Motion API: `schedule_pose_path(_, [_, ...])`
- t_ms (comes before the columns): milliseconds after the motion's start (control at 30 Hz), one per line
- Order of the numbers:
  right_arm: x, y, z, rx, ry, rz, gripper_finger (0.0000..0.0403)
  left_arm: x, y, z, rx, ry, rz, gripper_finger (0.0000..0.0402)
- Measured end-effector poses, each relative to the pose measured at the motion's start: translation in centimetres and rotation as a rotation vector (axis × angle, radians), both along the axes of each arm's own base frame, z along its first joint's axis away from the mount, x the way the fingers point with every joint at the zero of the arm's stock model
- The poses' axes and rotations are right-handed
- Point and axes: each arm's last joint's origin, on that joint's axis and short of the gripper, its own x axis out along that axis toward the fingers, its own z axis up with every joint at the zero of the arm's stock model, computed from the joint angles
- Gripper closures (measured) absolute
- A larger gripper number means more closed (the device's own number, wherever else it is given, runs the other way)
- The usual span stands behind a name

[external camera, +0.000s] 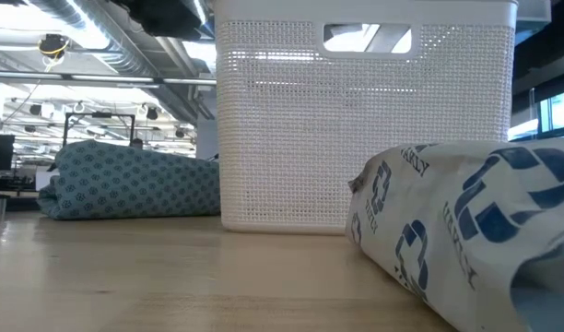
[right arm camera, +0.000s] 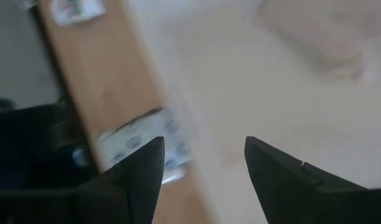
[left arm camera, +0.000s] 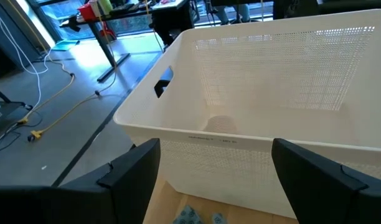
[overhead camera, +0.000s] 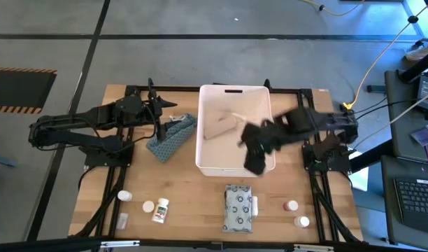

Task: Pick & place medical supplies in basket/bin
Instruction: Put the white rolled gauze into the white bin

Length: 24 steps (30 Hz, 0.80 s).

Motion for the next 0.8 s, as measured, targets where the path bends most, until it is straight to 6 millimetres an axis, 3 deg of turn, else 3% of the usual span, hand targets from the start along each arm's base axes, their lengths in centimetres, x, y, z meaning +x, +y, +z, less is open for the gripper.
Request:
schedule_pose_path(167, [-1.4, 5.0, -2.1, 0.061, 0.09, -0.061, 0.0178, 0.0, 0.0, 0.0, 0.0, 0.0, 0.0, 0.01])
schedule_pose_path(367, [-3.5, 9.5, -6.6, 0.065, 0.239, -0.311, 0.0178, 0.0, 0.0, 0.0, -0.004, -0.001, -0.005, 0.01])
schedule_pose_path(567, [-5.2, 11.8, -11.7, 0.026, 0.306, -0.545, 0.0178, 0.0, 0.0, 0.0, -0.005, -0.001, -0.01, 0.01])
schedule_pose_path(800, [-5.1, 13.2, -16.6, 0.108, 0.267, -0.617, 0.0178, 0.0, 0.0, 0.0, -0.006, -0.001, -0.01, 0.01])
